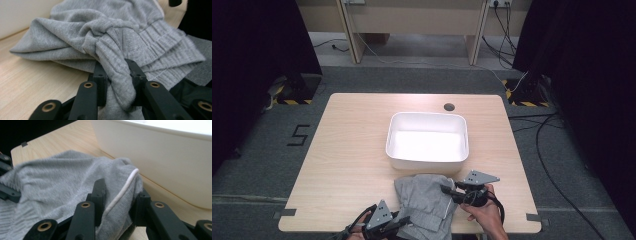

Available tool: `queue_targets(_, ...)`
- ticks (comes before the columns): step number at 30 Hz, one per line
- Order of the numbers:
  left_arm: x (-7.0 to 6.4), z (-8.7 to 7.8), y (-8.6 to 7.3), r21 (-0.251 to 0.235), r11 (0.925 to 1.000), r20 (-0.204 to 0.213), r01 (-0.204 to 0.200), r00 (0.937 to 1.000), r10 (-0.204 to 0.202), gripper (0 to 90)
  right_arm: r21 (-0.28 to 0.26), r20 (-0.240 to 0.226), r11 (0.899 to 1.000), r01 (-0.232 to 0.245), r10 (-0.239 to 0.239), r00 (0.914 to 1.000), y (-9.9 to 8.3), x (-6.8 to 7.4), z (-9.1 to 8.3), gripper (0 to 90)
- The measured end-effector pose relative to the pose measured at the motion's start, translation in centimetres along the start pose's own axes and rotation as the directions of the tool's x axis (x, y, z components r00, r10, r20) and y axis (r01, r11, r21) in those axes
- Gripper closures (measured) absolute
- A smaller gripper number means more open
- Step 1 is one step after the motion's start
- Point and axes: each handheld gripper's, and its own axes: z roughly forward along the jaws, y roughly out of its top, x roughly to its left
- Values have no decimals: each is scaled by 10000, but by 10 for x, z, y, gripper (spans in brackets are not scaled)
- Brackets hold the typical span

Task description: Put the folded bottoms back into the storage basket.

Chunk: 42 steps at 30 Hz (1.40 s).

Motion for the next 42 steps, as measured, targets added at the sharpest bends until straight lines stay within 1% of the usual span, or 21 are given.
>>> queue_targets(2, -1, -3, 2, -71, 10000, -3, -57, 10000, 57, 725, -45, 30, 10000, 7, -7, 10000, 1, 0, -2, 701)
queue_targets(4, -2, -5, 5, -160, 9999, 119, 49, 9999, -47, 725, -136, -70, 9999, -100, 99, 9999, 2, 1, -3, 702)
queue_targets(6, -3, -8, 7, -222, 9998, 181, -2, 9998, 6, 726, -275, -184, 9996, -105, 99, 9998, 4, 2, -5, 702)
queue_targets(9, -5, -10, 11, -337, 9994, 238, -13, 9997, 21, 725, -380, -205, 9993, -21, 14, 9998, 7, 6, -7, 704)
queue_targets(11, -5, -11, 12, -368, 9993, 275, -17, 9996, 27, 726, -449, -187, 9989, 122, -130, 9997, 9, 8, -9, 704)
queue_targets(13, -6, -14, 15, -362, 9993, 395, -15, 9992, 29, 726, -457, -168, 9987, 233, -241, 9996, 12, 10, -11, 705)
queue_targets(15, -7, -16, 17, -426, 9990, 368, -94, 9993, 110, 726, -537, -201, 9982, 254, -266, 9994, 15, 12, -13, 705)
queue_targets(18, -6, -21, 22, -569, 9983, 400, -98, 9991, 121, 726, -620, -187, 9973, 402, -414, 9990, 20, 14, -16, 706)
queue_targets(21, -5, -24, 27, -613, 9981, 433, -85, 9990, 112, 726, -785, -184, 9958, 471, -487, 9986, 25, 15, -19, 706)
queue_targets(24, -4, -27, 35, -637, 9977, 434, -232, 9987, 259, 726, -970, -179, 9937, 556, -576, 9982, 31, 16, -22, 707)
queue_targets(27, -2, -33, 44, -760, 9967, 491, -276, 9983, 314, 727, -1050, -186, 9922, 674, -698, 9974, 41, 16, -28, 707)
queue_targets(28, -1, -35, 49, -841, 9959, 470, -345, 9982, 385, 727, -1093, -180, 9915, 705, -729, 9972, 44, 16, -30, 708)
queue_targets(31, 1, -40, 59, -983, 9940, 437, -469, 9977, 514, 727, -1265, -143, 9880, 886, -911, 9957, 59, 16, -37, 708)
queue_targets(33, 3, -43, 67, -1024, 9937, 528, -457, 9973, 513, 727, -1332, -131, 9859, 1014, -1040, 9945, 68, 16, -40, 708)
queue_targets(37, 10, -47, 82, -1069, 9927, 408, -560, 9973, 607, 727, -1320, -68, 9848, 1129, -1148, 9934, 86, 15, -43, 708)
queue_targets(40, 14, -52, 94, -1166, 9916, 430, -568, 9971, 621, 727, -1395, -40, 9823, 1251, -1269, 9919, 98, 14, -45, 708)
queue_targets(42, 16, -54, 102, -1229, 9902, 307, -664, 9970, 707, 727, -1474, -13, 9802, 1325, -1342, 9910, 106, 12, -46, 709)
